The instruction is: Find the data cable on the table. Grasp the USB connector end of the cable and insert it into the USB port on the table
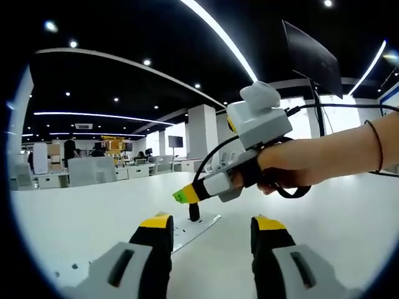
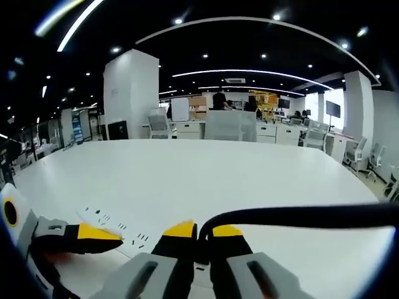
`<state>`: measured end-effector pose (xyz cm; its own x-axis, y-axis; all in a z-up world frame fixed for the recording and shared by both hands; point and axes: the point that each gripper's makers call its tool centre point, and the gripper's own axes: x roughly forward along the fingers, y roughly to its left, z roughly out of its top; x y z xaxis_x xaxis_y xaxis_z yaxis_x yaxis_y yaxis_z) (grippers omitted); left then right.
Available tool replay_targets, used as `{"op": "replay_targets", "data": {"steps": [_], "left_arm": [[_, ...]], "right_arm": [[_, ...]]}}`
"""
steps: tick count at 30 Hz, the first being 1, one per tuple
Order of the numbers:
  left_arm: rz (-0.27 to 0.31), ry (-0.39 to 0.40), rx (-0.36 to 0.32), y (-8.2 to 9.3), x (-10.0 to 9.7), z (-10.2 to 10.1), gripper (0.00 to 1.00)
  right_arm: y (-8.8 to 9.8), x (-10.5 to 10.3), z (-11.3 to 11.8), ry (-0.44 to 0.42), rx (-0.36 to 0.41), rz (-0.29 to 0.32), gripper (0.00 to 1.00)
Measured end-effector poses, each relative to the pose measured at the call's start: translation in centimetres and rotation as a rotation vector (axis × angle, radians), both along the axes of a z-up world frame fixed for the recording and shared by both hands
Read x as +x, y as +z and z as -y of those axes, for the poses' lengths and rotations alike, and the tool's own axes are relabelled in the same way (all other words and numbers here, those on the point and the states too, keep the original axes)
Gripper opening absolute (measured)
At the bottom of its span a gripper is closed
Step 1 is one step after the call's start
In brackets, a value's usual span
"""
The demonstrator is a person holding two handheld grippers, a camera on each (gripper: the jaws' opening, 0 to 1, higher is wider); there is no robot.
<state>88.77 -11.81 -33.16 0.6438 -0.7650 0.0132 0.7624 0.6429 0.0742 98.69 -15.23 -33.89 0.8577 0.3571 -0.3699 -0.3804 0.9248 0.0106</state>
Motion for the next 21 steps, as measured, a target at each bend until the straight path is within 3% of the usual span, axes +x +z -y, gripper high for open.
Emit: {"op": "replay_targets", "data": {"steps": [10,12,21], "left_arm": [[0.001,0.0,-0.001,0.0,0.1,0.0,0.5],[0.001,0.001,-0.002,0.0,0.1,0.0,0.5],[0.002,-0.002,-0.013,0.2,0.1,-0.1,0.52]], "right_arm": [[-0.5,-0.3,0.1,-0.019,-0.018,-0.018,0.13],[-0.2,-0.2,0.2,-0.031,0.023,-0.015,0.13],[0.6,-0.1,1.0,-0.069,0.107,-0.001,0.35]]}}
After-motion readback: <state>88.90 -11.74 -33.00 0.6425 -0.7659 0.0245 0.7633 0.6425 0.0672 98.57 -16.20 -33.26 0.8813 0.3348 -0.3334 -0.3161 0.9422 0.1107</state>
